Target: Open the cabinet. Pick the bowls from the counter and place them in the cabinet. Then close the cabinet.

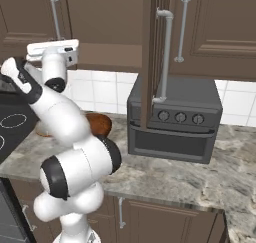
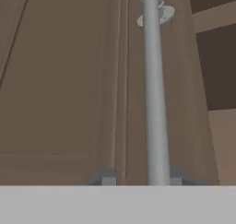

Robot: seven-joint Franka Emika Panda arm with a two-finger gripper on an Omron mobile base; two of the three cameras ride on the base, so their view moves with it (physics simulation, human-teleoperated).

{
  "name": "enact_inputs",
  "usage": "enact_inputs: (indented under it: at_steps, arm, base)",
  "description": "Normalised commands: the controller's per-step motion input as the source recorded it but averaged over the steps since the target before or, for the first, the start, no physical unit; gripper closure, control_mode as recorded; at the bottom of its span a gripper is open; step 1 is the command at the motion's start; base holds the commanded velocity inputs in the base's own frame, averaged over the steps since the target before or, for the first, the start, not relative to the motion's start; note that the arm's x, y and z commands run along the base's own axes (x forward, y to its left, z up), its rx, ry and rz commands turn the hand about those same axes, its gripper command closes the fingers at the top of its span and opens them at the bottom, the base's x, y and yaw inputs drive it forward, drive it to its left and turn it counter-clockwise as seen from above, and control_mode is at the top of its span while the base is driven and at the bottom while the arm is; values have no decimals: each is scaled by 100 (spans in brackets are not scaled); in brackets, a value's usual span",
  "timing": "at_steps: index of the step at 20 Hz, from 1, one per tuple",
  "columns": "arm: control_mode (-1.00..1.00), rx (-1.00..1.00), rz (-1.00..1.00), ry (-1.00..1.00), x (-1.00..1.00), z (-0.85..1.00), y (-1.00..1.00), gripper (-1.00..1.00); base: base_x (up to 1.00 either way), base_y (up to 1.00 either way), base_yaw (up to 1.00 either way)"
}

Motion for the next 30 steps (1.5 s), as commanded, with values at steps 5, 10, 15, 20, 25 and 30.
enact_inputs:
  at_steps: [5,10,15,20,25,30]
  arm:
    - [-100,-5,-7,-1,-70,8,100,100]
    - [-100,0,-14,17,-82,31,100,100]
    - [-100,0,-20,23,-100,32,100,100]
    - [-100,0,-21,31,-100,37,100,100]
    - [-100,0,-17,41,-100,40,100,100]
    - [-100,-8,-23,6,-97,0,100,100]
  base:
    - [0,0,0]
    - [0,0,0]
    - [0,0,0]
    - [0,0,0]
    - [0,0,0]
    - [0,0,0]
